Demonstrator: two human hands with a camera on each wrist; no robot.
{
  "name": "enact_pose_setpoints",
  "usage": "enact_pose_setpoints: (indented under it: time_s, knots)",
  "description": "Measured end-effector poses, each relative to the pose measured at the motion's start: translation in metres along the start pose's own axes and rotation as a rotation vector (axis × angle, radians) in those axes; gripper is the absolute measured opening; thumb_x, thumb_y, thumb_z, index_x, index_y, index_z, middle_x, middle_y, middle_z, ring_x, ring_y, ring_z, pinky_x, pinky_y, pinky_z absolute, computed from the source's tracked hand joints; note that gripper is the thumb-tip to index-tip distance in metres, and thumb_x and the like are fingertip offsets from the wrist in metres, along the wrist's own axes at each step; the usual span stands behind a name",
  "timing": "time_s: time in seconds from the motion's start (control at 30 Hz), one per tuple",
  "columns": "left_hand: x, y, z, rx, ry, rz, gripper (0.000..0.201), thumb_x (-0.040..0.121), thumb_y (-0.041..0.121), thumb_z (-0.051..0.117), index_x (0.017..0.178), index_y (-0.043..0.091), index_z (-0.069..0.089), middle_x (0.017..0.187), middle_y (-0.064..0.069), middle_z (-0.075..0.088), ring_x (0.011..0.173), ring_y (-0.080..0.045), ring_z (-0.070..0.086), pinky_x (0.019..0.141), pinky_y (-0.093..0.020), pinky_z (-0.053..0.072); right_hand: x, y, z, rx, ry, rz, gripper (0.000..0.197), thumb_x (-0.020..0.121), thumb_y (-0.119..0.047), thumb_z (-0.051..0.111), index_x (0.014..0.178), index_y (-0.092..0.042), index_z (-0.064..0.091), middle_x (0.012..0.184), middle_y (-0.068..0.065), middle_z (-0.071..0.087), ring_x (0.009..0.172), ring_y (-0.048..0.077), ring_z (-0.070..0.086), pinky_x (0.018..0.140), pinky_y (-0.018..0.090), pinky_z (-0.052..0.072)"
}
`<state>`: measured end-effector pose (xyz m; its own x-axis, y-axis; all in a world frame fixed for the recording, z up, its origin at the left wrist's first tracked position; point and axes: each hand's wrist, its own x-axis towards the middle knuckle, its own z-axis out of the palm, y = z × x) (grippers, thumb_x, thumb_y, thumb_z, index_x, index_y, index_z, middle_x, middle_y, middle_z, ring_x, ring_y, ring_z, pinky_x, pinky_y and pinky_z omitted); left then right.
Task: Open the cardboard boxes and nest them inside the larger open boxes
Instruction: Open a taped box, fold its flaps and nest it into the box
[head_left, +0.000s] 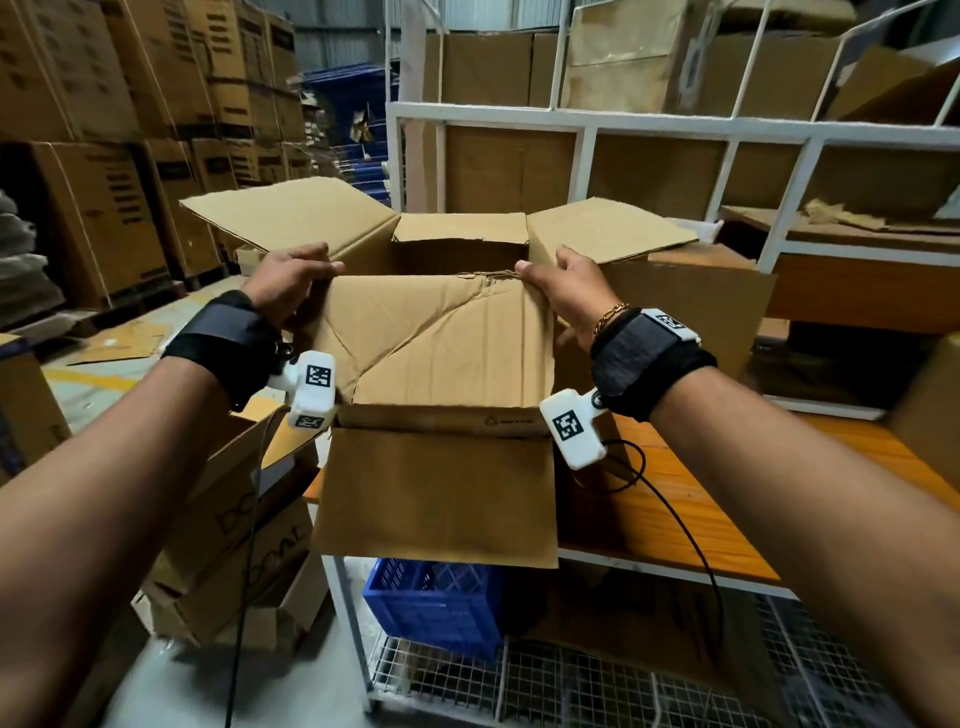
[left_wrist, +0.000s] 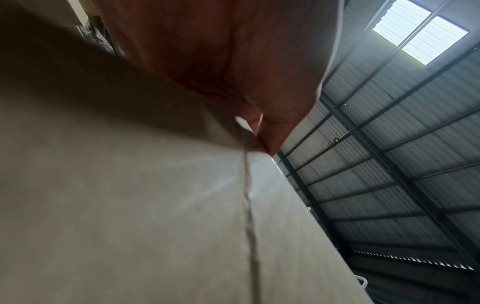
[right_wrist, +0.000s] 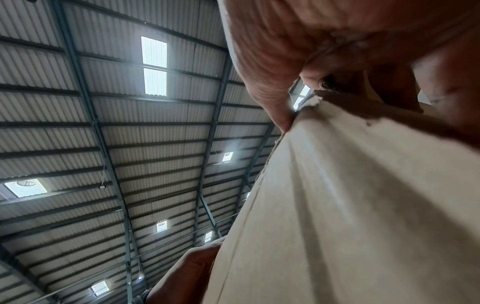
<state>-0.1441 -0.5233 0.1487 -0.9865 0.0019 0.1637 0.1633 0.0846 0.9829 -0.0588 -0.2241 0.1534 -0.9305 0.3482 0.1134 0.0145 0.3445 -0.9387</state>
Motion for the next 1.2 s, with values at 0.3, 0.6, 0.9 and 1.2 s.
enact_pose_setpoints:
  time_s: [0.3,0.6,0.9,1.2]
  knots:
    - [-0.007,-0.03,0.005,0.082,-0.07,-0.041,0.057,0.09,0.013,0.066,0.144,0.01,0.046,0.131,-0.006,0.058,0.102,-0.011,0.056,0.074,-0.012,0.042,-0.01,0.044,0.008,0.028,-0.013,0.061,0.085,0.09,-0.046,0.064,0.157,-0.026,0.015,0.158,0.005,0.032,0.133,0.033,0.043,0.089,0.065,0.048]
    - [-0.021,-0.064,0.009,0.12,-0.088,-0.111,0.06,0.091,0.014,0.065,0.146,0.007,0.042,0.148,-0.01,0.046,0.137,-0.025,0.042,0.113,-0.035,0.027,-0.01,0.077,0.019,-0.079,-0.028,0.072,0.087,0.088,-0.054,0.061,0.157,-0.028,0.015,0.155,0.005,0.036,0.129,0.032,0.046,0.081,0.058,0.055]
    - [-0.028,-0.083,0.016,0.181,-0.11,-0.156,0.061,0.096,0.018,0.059,0.15,0.006,0.032,0.154,-0.008,0.037,0.138,-0.021,0.037,0.099,-0.022,0.029,-0.008,0.102,0.025,-0.136,-0.034,0.069,0.091,0.085,-0.061,0.06,0.157,-0.025,0.017,0.156,0.004,0.035,0.134,0.029,0.044,0.099,0.051,0.048]
    - [-0.032,-0.101,0.015,0.393,-0.239,-0.187,0.07,0.094,0.03,0.062,0.152,0.009,0.03,0.153,-0.007,0.038,0.136,-0.021,0.041,0.108,-0.025,0.031,-0.014,0.126,0.021,-0.271,-0.114,0.087,0.086,0.09,-0.059,0.057,0.157,-0.022,0.018,0.161,0.004,0.025,0.144,0.025,0.032,0.115,0.039,0.031]
